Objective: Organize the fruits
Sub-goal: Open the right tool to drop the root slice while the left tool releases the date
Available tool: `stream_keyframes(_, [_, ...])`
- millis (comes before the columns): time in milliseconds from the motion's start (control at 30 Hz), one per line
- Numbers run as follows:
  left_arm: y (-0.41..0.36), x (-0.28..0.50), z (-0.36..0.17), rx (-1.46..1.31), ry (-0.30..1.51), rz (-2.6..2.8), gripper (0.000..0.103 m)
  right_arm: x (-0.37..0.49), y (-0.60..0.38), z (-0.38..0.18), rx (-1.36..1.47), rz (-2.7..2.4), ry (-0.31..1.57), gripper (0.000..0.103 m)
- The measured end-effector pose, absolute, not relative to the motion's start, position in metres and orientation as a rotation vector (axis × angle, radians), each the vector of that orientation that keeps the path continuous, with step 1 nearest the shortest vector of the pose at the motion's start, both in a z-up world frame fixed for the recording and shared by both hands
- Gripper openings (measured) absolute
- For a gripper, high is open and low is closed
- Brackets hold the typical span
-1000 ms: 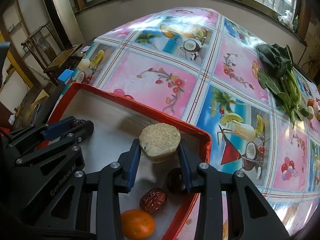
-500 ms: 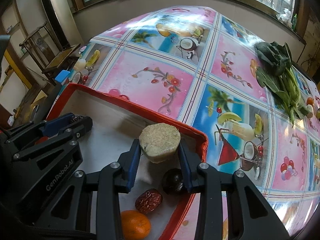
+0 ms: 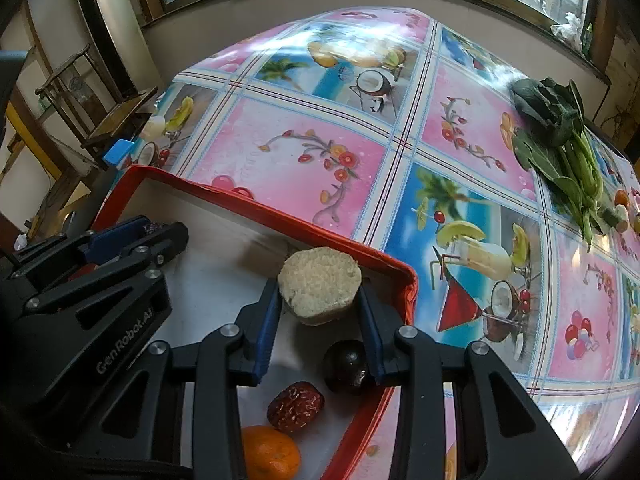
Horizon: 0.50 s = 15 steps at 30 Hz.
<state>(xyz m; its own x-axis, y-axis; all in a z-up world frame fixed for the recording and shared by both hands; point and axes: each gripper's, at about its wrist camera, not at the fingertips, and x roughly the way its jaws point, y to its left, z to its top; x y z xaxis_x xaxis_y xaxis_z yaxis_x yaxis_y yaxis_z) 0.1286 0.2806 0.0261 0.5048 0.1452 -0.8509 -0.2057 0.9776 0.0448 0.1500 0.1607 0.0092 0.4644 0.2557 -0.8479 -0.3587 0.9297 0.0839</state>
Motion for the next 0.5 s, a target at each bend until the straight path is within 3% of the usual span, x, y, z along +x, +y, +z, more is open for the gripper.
stream_keyframes(67, [0.287,0.128,0.026,-0.088,1.017,0.236,0.061,0.149,0.159,0.009,-0.102,0.374,1.027,0.041])
stream_keyframes(200, [0.285,0.126,0.030,-0.075,0.996,0.226,0.065,0.149,0.156,0.008,-0.097,0.373,1.029,0.042])
stream_keyframes(400, [0.279,0.121,0.038,-0.053,0.960,0.222,0.075,0.141,0.167,0.013,-0.134,0.404,1.006,0.071])
stream_keyframes(500, [0.277,0.120,0.043,-0.055,0.950,0.213,0.078,0.136,0.169,0.018,-0.153,0.394,0.983,0.078])
